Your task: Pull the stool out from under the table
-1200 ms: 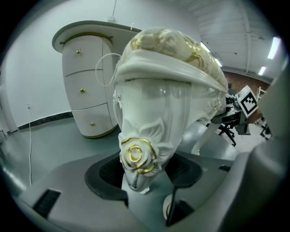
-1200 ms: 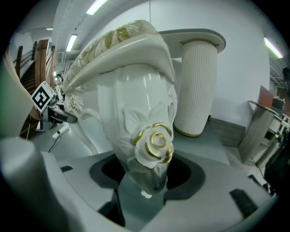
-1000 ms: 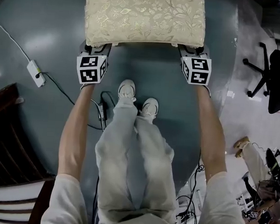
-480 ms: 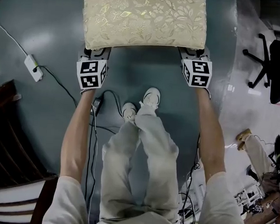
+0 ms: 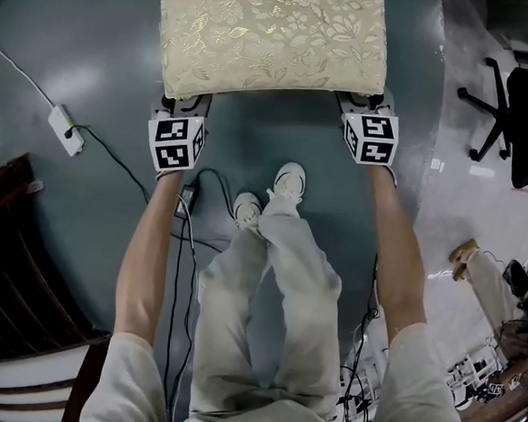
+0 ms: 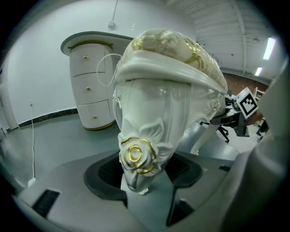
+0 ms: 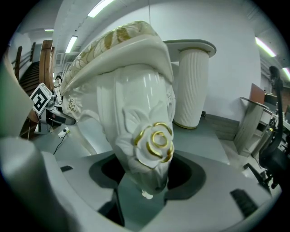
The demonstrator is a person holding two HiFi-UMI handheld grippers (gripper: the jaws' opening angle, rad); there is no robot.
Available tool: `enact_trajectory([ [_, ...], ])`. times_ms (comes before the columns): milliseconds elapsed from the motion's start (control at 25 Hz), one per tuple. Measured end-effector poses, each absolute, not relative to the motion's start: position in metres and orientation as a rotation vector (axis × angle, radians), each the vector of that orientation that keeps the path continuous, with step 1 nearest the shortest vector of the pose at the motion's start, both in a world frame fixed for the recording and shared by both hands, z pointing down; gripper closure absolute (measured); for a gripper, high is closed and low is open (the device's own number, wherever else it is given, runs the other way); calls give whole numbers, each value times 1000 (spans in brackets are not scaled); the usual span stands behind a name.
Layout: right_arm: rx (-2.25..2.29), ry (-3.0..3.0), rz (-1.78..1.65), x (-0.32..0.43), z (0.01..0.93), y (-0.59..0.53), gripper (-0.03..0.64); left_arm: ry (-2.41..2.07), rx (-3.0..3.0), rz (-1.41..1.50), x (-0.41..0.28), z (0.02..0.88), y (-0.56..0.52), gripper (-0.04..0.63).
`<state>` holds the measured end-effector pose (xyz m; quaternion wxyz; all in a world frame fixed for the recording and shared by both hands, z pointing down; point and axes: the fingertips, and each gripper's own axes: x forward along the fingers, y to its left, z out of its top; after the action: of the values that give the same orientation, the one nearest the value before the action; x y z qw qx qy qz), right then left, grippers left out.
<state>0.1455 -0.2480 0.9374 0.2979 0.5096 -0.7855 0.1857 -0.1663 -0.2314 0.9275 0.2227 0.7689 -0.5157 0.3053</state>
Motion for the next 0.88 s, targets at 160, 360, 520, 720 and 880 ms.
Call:
enact_trajectory([
  [160,1353,-2076,561,148,942,-242,370,-1411,2119,829,-165,927,-230,336],
  [360,1348,-2044,613,155,939,-227,380,-1379,2103,864,-167,923,-224,334],
  [520,1360,-2026,625,161,925,-211,406,-1392,2071,868,-177,912,-205,334],
  [720,1386,-1996,652,169,902,-195,454,-1405,2059,841,-181,881,-190,381],
  [880,1396,-2005,649,169,872,-186,509,-1429,2059,820,-181,848,-184,440],
])
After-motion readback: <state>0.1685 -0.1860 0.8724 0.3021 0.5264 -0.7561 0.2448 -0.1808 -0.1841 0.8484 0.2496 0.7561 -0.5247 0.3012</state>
